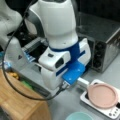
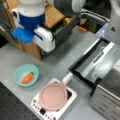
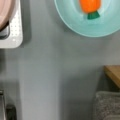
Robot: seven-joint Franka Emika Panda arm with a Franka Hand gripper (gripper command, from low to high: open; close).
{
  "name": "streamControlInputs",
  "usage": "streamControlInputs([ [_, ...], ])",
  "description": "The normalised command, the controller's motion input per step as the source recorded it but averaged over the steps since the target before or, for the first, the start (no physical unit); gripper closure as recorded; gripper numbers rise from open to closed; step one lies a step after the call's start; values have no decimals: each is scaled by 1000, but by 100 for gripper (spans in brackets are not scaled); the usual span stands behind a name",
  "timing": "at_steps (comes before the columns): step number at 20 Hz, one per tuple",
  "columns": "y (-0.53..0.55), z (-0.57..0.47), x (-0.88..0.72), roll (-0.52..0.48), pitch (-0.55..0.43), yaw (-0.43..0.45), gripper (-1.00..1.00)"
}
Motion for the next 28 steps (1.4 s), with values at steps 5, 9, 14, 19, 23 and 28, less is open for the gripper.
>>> streamControlInputs([
  [5,-106,126,341,33,272,86,-100],
  [9,-127,90,371,38,302,106,-100],
  [14,-169,20,433,70,261,105,-100],
  [19,-222,29,431,98,217,75,-100],
  [23,-241,47,384,90,233,41,-100],
  [28,-239,83,352,93,234,51,-100],
])
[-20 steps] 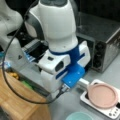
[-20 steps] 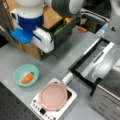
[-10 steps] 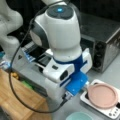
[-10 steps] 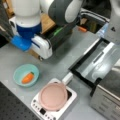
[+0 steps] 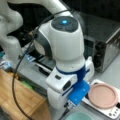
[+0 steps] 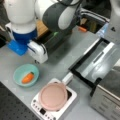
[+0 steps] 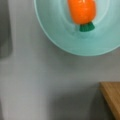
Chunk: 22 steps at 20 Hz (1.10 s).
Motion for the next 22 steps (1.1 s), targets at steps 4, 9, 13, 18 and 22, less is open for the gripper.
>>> streamControlInputs([
  [4,-195,62,361,33,261,73,-100],
  [9,-173,55,404,-27,277,100,-100],
  [13,-167,41,424,-18,257,110,-100],
  [18,-198,43,402,6,250,123,-100],
  [22,-228,58,361,58,226,135,-100],
])
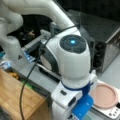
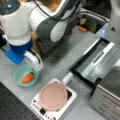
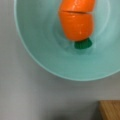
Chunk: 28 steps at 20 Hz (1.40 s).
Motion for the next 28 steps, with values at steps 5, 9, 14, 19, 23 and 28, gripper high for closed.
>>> streamControlInputs([
  [5,-197,125,321,71,211,110,-100],
  [9,-155,142,311,72,207,81,-100],
  [14,-142,138,311,72,209,79,-100],
  [19,-145,113,316,107,181,88,-100],
  [23,-163,22,334,116,146,99,-100],
  [28,-173,-2,341,99,152,70,-100],
])
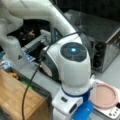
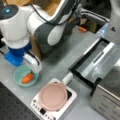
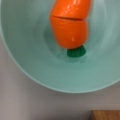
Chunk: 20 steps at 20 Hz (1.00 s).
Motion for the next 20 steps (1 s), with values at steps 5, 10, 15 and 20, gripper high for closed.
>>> streamControlInputs([
  [5,-160,8,343,37,149,40,-100],
  [10,-156,-44,324,14,109,35,-100],
  [15,-179,-36,278,-12,112,30,-100],
  [20,-165,11,238,-14,89,27,-100],
])
